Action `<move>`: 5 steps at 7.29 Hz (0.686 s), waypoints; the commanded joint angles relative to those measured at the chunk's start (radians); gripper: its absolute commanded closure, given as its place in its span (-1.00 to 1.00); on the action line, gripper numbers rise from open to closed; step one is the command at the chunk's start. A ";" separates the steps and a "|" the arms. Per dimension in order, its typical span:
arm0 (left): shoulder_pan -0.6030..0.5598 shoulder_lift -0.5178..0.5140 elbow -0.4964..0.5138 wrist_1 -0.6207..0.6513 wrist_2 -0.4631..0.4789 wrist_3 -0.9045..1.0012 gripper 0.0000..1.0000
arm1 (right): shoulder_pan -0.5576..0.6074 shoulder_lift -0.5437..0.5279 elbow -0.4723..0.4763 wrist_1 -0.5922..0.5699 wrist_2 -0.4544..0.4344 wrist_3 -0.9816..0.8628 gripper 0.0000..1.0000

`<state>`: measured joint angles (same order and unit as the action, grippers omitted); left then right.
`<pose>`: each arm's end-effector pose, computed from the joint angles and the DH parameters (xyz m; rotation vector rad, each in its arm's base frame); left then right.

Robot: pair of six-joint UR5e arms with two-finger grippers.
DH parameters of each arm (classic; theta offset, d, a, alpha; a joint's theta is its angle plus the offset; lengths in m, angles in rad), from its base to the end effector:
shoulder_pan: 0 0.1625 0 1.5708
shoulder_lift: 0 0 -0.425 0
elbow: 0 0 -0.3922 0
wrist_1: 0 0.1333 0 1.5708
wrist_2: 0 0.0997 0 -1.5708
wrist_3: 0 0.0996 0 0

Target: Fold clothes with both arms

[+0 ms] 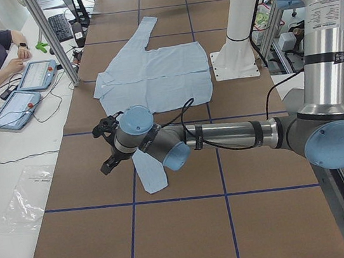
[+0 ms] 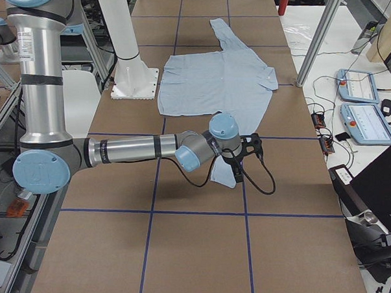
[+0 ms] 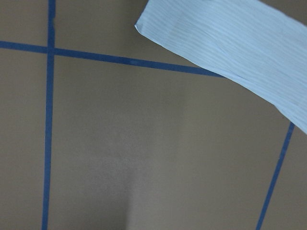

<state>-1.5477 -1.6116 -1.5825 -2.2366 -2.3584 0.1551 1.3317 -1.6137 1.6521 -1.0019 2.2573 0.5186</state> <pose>-0.0505 -0.5316 0.5539 0.7323 0.7101 0.4451 -0.0501 -0.5019 0.5784 0.2952 -0.8319 0.0527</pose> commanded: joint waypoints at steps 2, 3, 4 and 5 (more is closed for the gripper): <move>0.000 0.004 -0.002 -0.003 -0.001 0.000 -1.00 | -0.210 -0.031 -0.183 0.414 -0.214 0.450 -0.91; 0.000 0.004 -0.004 -0.003 -0.001 0.001 -1.00 | -0.236 -0.034 -0.248 0.547 -0.219 0.536 -0.83; 0.000 0.004 -0.004 -0.003 -0.001 0.001 -1.00 | -0.259 -0.034 -0.250 0.572 -0.229 0.585 -0.74; 0.000 0.004 -0.005 -0.003 -0.001 0.001 -1.00 | -0.294 -0.034 -0.250 0.572 -0.280 0.598 -0.59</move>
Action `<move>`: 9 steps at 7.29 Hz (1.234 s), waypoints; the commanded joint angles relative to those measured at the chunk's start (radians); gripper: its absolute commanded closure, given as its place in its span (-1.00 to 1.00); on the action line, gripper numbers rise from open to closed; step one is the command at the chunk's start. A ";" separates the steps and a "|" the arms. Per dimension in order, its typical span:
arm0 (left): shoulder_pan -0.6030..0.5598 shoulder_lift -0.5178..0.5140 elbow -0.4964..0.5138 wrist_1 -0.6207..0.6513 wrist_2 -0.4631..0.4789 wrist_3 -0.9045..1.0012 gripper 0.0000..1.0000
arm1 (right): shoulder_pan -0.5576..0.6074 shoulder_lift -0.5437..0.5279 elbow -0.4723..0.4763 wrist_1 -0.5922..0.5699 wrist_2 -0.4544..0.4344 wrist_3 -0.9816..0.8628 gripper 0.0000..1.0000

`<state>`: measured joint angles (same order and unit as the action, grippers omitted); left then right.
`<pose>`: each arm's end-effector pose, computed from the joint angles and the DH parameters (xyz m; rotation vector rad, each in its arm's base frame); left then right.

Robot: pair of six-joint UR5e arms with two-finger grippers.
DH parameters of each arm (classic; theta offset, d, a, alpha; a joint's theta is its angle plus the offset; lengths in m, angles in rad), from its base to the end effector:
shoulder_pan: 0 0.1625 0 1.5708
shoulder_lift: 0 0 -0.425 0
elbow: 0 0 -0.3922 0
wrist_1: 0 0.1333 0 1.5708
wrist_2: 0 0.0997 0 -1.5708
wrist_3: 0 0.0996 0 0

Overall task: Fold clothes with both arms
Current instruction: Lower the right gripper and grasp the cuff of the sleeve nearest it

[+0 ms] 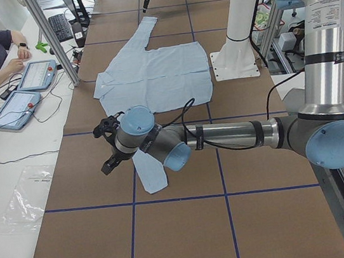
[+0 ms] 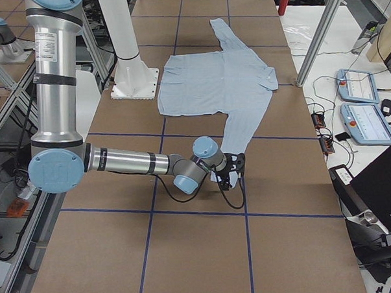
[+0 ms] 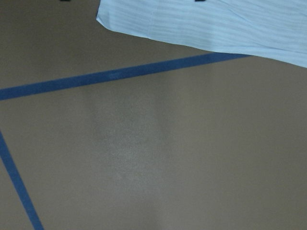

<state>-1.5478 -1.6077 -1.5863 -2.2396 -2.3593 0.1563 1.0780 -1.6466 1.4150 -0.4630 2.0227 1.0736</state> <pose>-0.0505 -0.5299 0.5536 0.7356 0.7101 0.4475 -0.1490 -0.4673 0.6571 0.3131 -0.9098 0.3377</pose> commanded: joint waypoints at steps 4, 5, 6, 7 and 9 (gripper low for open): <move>0.000 0.003 -0.004 -0.003 0.000 0.002 -1.00 | -0.104 -0.004 -0.021 0.033 -0.122 0.043 -0.32; 0.000 0.005 0.002 -0.017 0.000 0.002 -1.00 | -0.108 -0.005 -0.024 0.033 -0.130 0.040 -0.29; 0.000 0.006 0.003 -0.023 0.000 0.002 -1.00 | -0.110 -0.012 -0.024 0.033 -0.133 0.037 -0.27; 0.000 0.006 0.003 -0.023 0.000 0.002 -1.00 | -0.110 -0.013 -0.024 0.033 -0.133 0.034 -0.26; 0.000 0.006 0.003 -0.023 0.000 0.002 -1.00 | -0.110 -0.015 -0.024 0.033 -0.133 0.035 0.41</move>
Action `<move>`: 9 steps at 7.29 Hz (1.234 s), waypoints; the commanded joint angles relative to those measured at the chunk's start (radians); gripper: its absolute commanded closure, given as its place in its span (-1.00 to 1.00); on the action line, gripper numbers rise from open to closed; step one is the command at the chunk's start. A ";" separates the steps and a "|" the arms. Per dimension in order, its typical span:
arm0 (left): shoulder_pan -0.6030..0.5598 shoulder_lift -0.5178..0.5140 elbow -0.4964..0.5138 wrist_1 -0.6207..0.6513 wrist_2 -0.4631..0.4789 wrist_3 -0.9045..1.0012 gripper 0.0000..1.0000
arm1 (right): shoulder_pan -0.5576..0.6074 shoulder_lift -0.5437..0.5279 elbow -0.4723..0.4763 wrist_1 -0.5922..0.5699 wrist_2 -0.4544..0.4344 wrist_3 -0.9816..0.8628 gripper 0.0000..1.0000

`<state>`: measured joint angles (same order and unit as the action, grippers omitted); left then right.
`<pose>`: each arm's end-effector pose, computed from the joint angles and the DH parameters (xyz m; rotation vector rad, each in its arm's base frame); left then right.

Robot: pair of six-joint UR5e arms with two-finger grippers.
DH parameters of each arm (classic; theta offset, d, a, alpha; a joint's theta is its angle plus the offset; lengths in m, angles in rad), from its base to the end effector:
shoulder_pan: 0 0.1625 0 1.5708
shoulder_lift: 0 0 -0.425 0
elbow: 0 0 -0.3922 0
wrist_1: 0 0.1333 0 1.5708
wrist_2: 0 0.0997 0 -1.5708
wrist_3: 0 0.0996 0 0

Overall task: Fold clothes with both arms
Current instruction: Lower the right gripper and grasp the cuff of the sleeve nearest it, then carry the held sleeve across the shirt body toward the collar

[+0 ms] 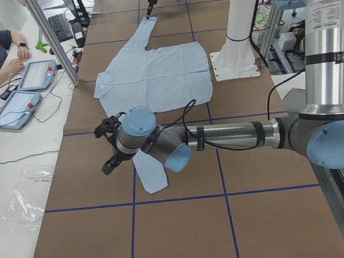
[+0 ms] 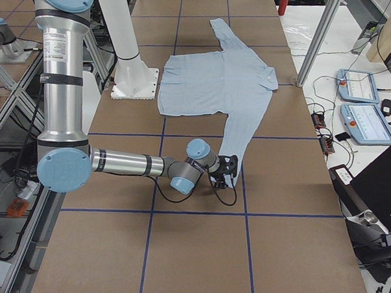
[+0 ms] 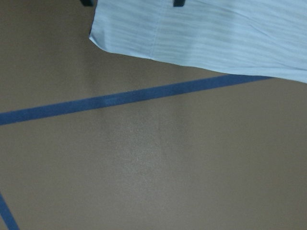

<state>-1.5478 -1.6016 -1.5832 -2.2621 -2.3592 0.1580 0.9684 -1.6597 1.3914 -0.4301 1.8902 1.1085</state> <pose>-0.0506 -0.5273 0.5556 0.7488 0.7073 0.4540 -0.1862 -0.4508 0.6742 0.3430 -0.8523 0.3310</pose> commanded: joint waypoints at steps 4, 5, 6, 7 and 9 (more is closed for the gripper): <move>0.000 0.000 0.000 0.000 0.000 0.000 -1.00 | 0.000 0.003 0.012 -0.001 -0.007 -0.004 1.00; 0.000 0.000 0.000 0.000 0.000 0.000 -1.00 | 0.001 0.018 0.036 -0.004 -0.006 -0.007 1.00; 0.000 0.002 0.000 0.000 0.000 0.000 -1.00 | 0.001 0.040 0.094 -0.002 -0.016 -0.007 1.00; 0.000 0.002 0.000 0.000 0.000 0.000 -1.00 | 0.001 0.105 0.133 0.002 -0.054 -0.006 1.00; 0.000 0.002 0.000 0.000 0.000 -0.002 -1.00 | -0.020 0.301 0.118 -0.012 -0.077 0.007 1.00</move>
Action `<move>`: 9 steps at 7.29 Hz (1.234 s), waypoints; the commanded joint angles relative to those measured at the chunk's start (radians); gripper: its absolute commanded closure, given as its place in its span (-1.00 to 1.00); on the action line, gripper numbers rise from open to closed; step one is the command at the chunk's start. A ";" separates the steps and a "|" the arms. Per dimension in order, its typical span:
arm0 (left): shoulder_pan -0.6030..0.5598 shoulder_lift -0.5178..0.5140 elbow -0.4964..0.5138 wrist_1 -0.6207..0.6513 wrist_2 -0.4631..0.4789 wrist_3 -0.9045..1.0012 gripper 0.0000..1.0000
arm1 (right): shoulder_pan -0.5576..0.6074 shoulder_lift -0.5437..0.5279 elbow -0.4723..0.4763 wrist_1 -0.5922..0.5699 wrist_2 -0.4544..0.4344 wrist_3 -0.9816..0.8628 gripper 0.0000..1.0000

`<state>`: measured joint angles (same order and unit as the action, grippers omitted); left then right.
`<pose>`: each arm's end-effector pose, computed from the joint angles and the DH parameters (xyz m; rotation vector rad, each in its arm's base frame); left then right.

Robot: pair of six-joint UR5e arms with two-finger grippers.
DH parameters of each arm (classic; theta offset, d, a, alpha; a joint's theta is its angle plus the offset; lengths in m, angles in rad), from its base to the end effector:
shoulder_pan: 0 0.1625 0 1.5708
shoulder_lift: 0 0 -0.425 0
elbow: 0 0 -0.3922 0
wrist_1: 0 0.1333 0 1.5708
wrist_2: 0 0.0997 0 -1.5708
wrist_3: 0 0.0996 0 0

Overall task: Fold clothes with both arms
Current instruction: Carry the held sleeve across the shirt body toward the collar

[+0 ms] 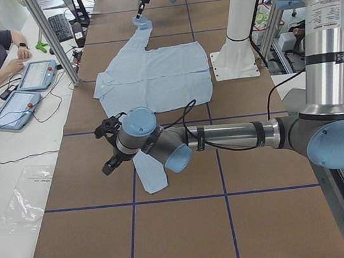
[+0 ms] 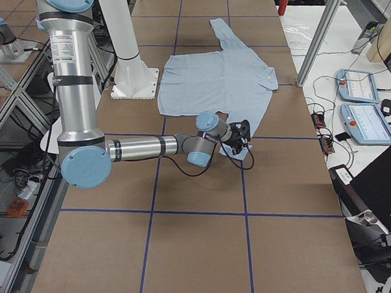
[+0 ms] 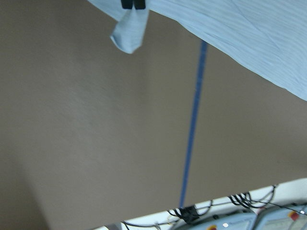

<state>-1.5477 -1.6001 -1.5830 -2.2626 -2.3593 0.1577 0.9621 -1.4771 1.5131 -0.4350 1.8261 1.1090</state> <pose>-0.0505 -0.5267 0.5565 0.7475 0.7078 0.4534 -0.2311 -0.5206 0.5171 0.5924 -1.0324 0.2906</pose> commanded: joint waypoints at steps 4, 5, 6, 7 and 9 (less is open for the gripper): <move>0.000 0.000 0.001 0.000 0.002 -0.003 -1.00 | -0.279 0.475 -0.074 -0.132 -0.402 0.086 1.00; 0.000 0.000 0.000 0.000 0.002 -0.003 -1.00 | -0.328 0.547 -0.091 -0.199 -0.465 0.081 1.00; -0.002 0.000 0.000 0.000 0.002 -0.003 -1.00 | -0.374 0.614 -0.152 -0.214 -0.503 0.080 1.00; -0.002 0.000 0.000 0.000 0.002 -0.004 -1.00 | -0.426 0.714 -0.259 -0.215 -0.561 0.080 1.00; 0.000 0.000 0.000 0.000 0.002 -0.004 -1.00 | -0.505 0.787 -0.352 -0.215 -0.610 0.078 1.00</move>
<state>-1.5490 -1.6000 -1.5830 -2.2626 -2.3577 0.1536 0.5044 -0.7325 1.2140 -0.6487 1.2431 1.1885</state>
